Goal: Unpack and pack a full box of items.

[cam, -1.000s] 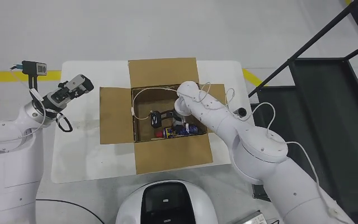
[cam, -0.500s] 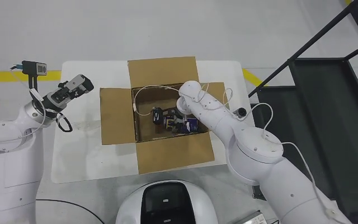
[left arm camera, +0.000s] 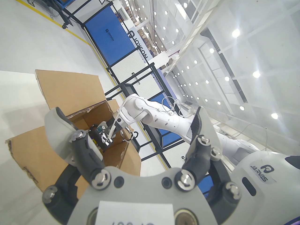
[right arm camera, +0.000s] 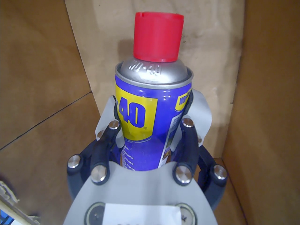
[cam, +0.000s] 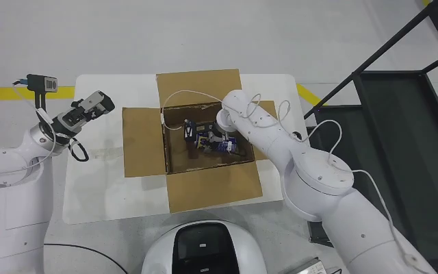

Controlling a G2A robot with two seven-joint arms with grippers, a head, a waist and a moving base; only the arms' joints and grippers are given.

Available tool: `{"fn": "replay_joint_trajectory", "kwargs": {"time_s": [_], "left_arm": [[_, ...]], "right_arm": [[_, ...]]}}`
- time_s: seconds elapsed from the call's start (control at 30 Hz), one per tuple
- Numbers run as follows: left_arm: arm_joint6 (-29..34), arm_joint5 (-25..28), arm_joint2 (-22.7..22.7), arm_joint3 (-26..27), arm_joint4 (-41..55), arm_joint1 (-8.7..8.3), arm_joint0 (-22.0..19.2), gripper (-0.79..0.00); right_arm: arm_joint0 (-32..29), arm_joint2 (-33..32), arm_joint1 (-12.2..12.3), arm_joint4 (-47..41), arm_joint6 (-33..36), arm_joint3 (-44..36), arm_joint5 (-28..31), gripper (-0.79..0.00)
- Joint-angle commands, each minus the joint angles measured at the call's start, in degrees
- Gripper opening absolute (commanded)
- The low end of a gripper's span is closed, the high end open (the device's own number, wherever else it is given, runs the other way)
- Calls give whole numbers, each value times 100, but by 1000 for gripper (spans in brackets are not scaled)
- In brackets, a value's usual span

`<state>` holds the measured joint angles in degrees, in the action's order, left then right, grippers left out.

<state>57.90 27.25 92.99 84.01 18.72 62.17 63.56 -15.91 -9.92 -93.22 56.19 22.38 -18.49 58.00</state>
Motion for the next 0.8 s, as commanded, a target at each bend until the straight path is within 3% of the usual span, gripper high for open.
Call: {"fn": "replay_joint_trajectory", "kwargs": {"time_s": [0.0, 0.2, 0.4, 0.6, 0.77], "left_arm": [[0, 0, 0, 0, 0, 0, 0, 0], [0, 0, 0, 0, 0, 0, 0, 0], [-513, -56, 225, 10, -186, -41, -1, 0], [-597, -5, 337, -82, -230, -85, -75, 0], [-597, -5, 337, -82, -230, -85, -75, 0]], "right_arm": [[19, 18, 134, 20, -194, -277, 0, -785], [-11, 18, 637, -38, -325, -1215, 0, -785], [-51, -9, 1286, -467, -37, -2302, 0, -785], [-184, -511, 2108, -875, -266, -3459, 0, -785], [-846, -1468, 2963, -523, -981, -4688, -231, -785]]}}
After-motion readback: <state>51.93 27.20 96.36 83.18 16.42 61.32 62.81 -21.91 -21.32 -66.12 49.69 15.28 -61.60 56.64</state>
